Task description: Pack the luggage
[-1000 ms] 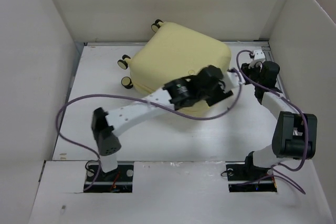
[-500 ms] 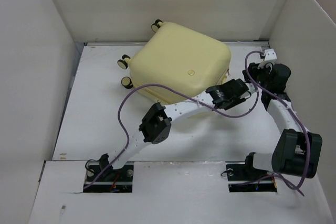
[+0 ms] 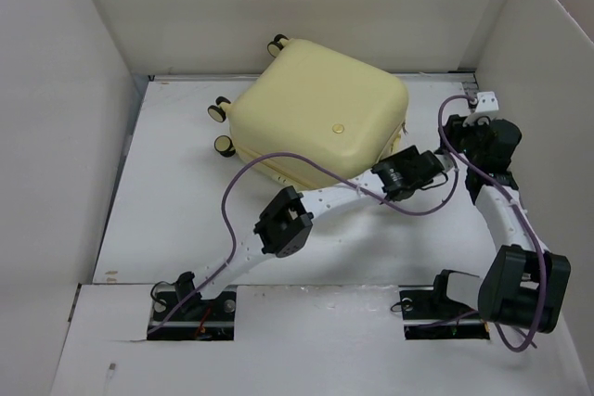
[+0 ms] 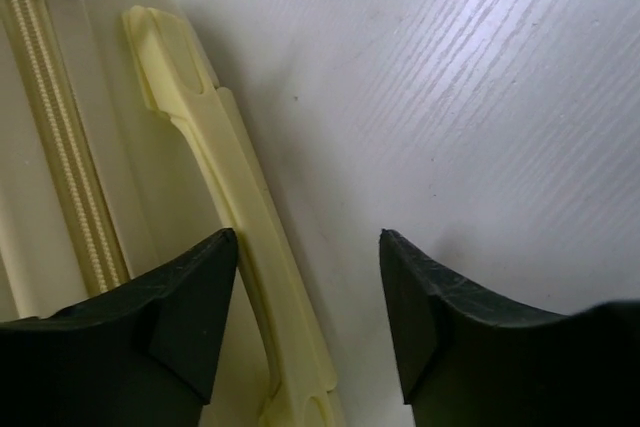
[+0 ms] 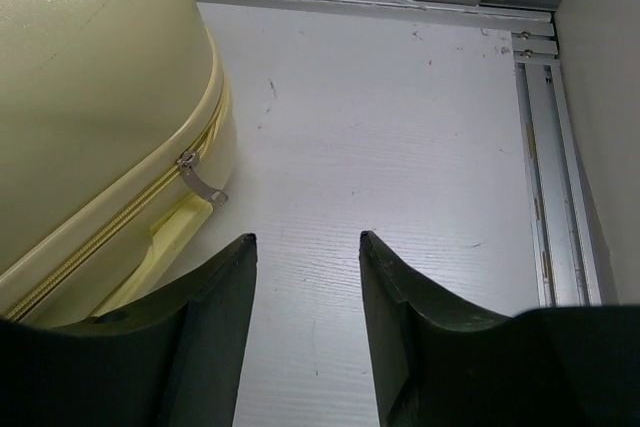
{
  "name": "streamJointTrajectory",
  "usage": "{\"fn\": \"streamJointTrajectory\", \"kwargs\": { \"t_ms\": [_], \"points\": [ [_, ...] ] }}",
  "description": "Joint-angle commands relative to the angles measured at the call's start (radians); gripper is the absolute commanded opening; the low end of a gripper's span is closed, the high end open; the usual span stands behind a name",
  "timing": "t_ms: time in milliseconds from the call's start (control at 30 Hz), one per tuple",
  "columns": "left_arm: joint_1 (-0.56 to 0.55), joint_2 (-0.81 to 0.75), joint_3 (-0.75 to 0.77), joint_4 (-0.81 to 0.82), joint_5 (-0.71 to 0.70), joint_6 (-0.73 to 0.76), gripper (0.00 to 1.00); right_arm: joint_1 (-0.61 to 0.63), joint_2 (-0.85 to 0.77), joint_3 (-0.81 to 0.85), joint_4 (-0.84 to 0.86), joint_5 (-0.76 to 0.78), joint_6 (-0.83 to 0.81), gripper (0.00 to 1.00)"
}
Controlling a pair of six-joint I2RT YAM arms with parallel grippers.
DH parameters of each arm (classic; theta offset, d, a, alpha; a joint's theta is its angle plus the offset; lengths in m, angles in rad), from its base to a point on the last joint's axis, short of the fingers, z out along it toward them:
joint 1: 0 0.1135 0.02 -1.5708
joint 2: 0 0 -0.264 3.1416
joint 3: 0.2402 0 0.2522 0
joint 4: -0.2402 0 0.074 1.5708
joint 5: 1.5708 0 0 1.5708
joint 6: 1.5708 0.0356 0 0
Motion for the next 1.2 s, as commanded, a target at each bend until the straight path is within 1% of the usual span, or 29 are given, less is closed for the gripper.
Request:
{"fn": "streamJointTrajectory", "kwargs": {
  "t_ms": [0, 67, 133, 167, 200, 233, 333, 367, 433, 467, 500, 533, 567, 600, 633, 667, 700, 733, 800, 833, 867, 900, 933, 967, 1000, 1100, 1133, 1167],
  "points": [
    [0.049, 0.081, -0.042, -0.132, 0.031, -0.052, 0.51, 0.006, -0.032, 0.009, 0.022, -0.005, 0.009, 0.51],
    [0.049, 0.081, -0.078, -0.132, 0.040, -0.052, 0.46, 0.006, -0.032, 0.009, 0.013, -0.005, 0.009, 0.51],
    [0.049, 0.081, -0.091, -0.157, 0.027, -0.052, 0.46, 0.006, -0.032, 0.009, 0.013, -0.005, 0.009, 0.53],
    [0.049, 0.092, -0.105, -0.166, 0.010, -0.052, 0.50, 0.006, -0.041, 0.009, 0.013, -0.005, 0.009, 0.53],
    [0.049, 0.092, -0.105, -0.175, -0.010, -0.061, 0.56, 0.006, -0.041, 0.009, 0.013, -0.005, 0.009, 0.53],
    [0.049, 0.092, -0.105, -0.175, -0.024, -0.061, 0.69, 0.006, -0.050, 0.009, 0.013, -0.005, 0.009, 0.53],
    [0.058, 0.069, -0.105, -0.175, -0.072, -0.070, 0.76, 0.006, -0.060, 0.009, 0.002, -0.005, 0.009, 0.53],
    [0.058, 0.069, -0.105, -0.175, -0.104, -0.070, 0.77, 0.006, -0.070, 0.009, 0.002, -0.005, 0.009, 0.53],
    [0.058, 0.095, -0.105, -0.175, -0.124, -0.034, 0.78, 0.006, -0.081, -0.002, 0.002, -0.005, 0.009, 0.53],
    [0.058, 0.107, -0.105, -0.204, -0.124, -0.024, 0.78, 0.006, -0.093, -0.002, 0.002, -0.005, 0.009, 0.53],
    [0.068, 0.118, -0.105, -0.216, -0.115, -0.024, 0.66, 0.006, -0.103, -0.002, 0.002, -0.005, 0.009, 0.53],
    [0.068, 0.127, -0.105, -0.226, -0.095, -0.024, 0.52, 0.006, -0.103, -0.002, 0.002, -0.005, 0.009, 0.53],
    [0.078, 0.127, -0.126, -0.214, -0.082, -0.024, 0.42, 0.006, -0.112, -0.002, -0.007, -0.005, 0.009, 0.53],
    [0.078, 0.117, -0.144, -0.201, -0.063, -0.009, 0.36, 0.006, -0.112, -0.002, -0.007, -0.005, 0.009, 0.53],
    [0.078, 0.117, -0.170, -0.201, -0.062, -0.009, 0.15, 0.006, -0.123, -0.011, -0.007, -0.005, 0.009, 0.53],
    [0.078, 0.117, -0.171, -0.201, -0.046, 0.005, 0.04, -0.003, -0.123, -0.011, -0.007, -0.005, 0.009, 0.53],
    [0.078, 0.117, -0.171, -0.210, -0.035, 0.005, 0.00, -0.003, -0.133, -0.011, -0.007, -0.005, 0.009, 0.53],
    [0.078, 0.117, -0.186, -0.210, -0.012, 0.014, 0.00, -0.003, -0.133, -0.011, -0.007, -0.005, 0.009, 0.53],
    [0.078, 0.054, -0.273, -0.207, 0.037, 0.057, 0.00, -0.003, -0.144, -0.011, -0.027, -0.005, 0.009, 0.53],
    [0.078, 0.010, -0.336, -0.180, 0.087, 0.078, 0.00, -0.003, -0.144, -0.011, -0.027, -0.018, 0.009, 0.53],
    [0.078, -0.045, -0.506, -0.139, 0.109, 0.132, 0.00, -0.003, -0.144, -0.011, -0.037, -0.039, 0.009, 0.53],
    [0.078, -0.178, -0.599, -0.094, 0.132, 0.164, 0.00, -0.012, -0.144, -0.011, -0.048, -0.056, 0.009, 0.53],
    [0.078, -0.249, -0.691, -0.010, 0.154, 0.196, 0.00, -0.012, -0.155, -0.011, -0.048, -0.080, -0.014, 0.53],
    [0.078, -0.318, -0.777, 0.025, 0.183, 0.228, 0.00, -0.012, -0.155, -0.011, -0.060, -0.114, -0.023, 0.54],
    [0.078, -0.442, -0.925, 0.050, 0.195, 0.285, 0.00, -0.012, -0.164, -0.020, -0.070, -0.177, -0.034, 0.54],
    [0.087, -0.573, -1.072, 0.064, 0.247, 0.322, 0.00, 0.013, -0.192, -0.051, -0.106, -0.222, -0.054, 0.57],
    [0.087, -0.633, -1.130, 0.064, 0.266, 0.322, 0.00, 0.053, -0.202, -0.060, -0.128, -0.222, -0.066, 0.58],
    [0.110, -0.658, -1.155, 0.052, 0.286, 0.322, 0.00, 0.078, -0.227, -0.089, -0.128, -0.211, -0.066, 0.58]
  ]
}}
